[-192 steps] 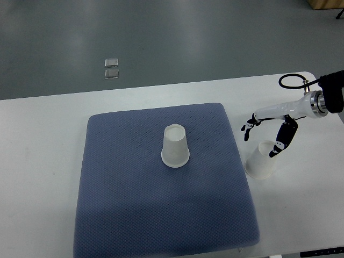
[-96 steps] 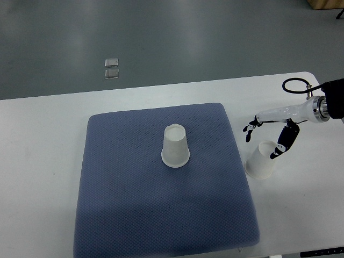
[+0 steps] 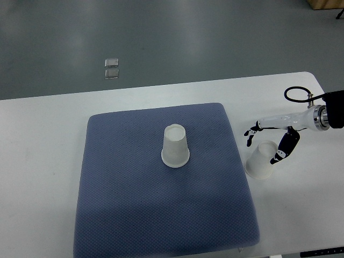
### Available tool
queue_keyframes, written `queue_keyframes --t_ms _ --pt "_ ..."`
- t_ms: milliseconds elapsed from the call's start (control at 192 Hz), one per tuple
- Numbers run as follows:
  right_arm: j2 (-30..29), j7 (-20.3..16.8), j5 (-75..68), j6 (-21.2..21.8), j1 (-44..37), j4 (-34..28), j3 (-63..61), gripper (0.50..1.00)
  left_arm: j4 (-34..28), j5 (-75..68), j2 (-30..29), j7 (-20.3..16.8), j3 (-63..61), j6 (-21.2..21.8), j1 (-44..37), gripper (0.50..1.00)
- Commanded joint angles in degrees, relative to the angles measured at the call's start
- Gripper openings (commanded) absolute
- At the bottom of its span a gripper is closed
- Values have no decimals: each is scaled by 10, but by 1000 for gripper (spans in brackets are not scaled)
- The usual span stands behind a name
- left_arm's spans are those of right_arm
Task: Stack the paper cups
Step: 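Lower the right hand around the white cup beside the pad, then close the right hand fingers around the white cup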
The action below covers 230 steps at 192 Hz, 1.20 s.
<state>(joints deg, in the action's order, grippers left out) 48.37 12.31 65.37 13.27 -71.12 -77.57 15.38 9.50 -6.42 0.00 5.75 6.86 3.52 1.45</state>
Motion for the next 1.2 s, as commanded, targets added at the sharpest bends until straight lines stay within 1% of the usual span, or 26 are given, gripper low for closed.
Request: queue_keyframes --t_ms 0,354,484,677,812,1016,1193 --pt "-2 1 3 -18 11 2 0 917 0 0 0 1 0 0 0 1000" --pt "-4 5 23 -55 39 7 0 913 0 0 0 1 0 0 0 1000" --pt "-5 6 26 -77 48 9 0 913 0 0 0 0 0 0 0 1000" --pt "-6 11 36 -91 63 15 0 913 0 0 0 1 0 0 0 1000" --pt "-8 17 60 -114 66 18 0 911 0 0 0 0 0 0 0 1000" --pt "-11 19 72 -119 69 18 0 911 1 0 0 1 0 0 0 1000" --pt "-19 22 85 -134 84 19 0 911 1 0 0 0 0 0 0 1000"
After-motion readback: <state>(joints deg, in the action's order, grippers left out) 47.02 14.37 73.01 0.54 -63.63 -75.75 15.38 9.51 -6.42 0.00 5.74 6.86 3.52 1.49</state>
